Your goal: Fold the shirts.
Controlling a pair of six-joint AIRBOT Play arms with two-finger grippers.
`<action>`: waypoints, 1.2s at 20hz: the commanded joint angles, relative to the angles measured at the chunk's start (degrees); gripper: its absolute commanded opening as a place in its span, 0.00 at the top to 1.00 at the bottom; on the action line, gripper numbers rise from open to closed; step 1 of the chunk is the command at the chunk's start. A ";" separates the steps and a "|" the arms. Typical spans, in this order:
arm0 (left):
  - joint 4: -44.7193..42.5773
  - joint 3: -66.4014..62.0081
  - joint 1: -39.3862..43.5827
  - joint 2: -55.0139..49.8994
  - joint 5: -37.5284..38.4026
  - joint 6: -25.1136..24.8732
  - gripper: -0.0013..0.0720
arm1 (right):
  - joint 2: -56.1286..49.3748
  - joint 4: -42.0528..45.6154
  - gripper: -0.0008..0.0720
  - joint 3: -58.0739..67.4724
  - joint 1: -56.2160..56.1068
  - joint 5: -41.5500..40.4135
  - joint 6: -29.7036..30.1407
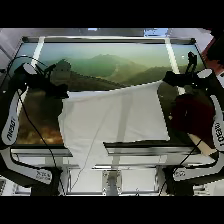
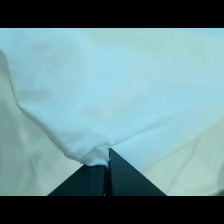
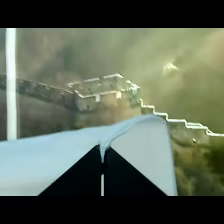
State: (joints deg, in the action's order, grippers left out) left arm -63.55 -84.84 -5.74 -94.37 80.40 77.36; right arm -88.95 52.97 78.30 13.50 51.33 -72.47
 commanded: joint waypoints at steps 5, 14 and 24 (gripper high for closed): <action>-0.87 7.45 0.11 -0.22 7.13 -0.79 0.97 | -0.26 11.39 0.94 -4.48 -0.81 6.88 -2.84; -1.01 14.32 0.11 -0.22 0.02 -0.68 0.97 | -0.28 10.29 0.94 -13.81 -1.09 0.74 -2.82; 0.98 14.21 -0.17 2.12 6.27 -0.66 0.20 | 1.97 12.13 0.52 -13.90 0.28 16.06 -2.89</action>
State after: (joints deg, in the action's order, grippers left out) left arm -63.77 -70.59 -5.76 -93.76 83.07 76.66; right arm -88.36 63.11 64.45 12.95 59.77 -75.42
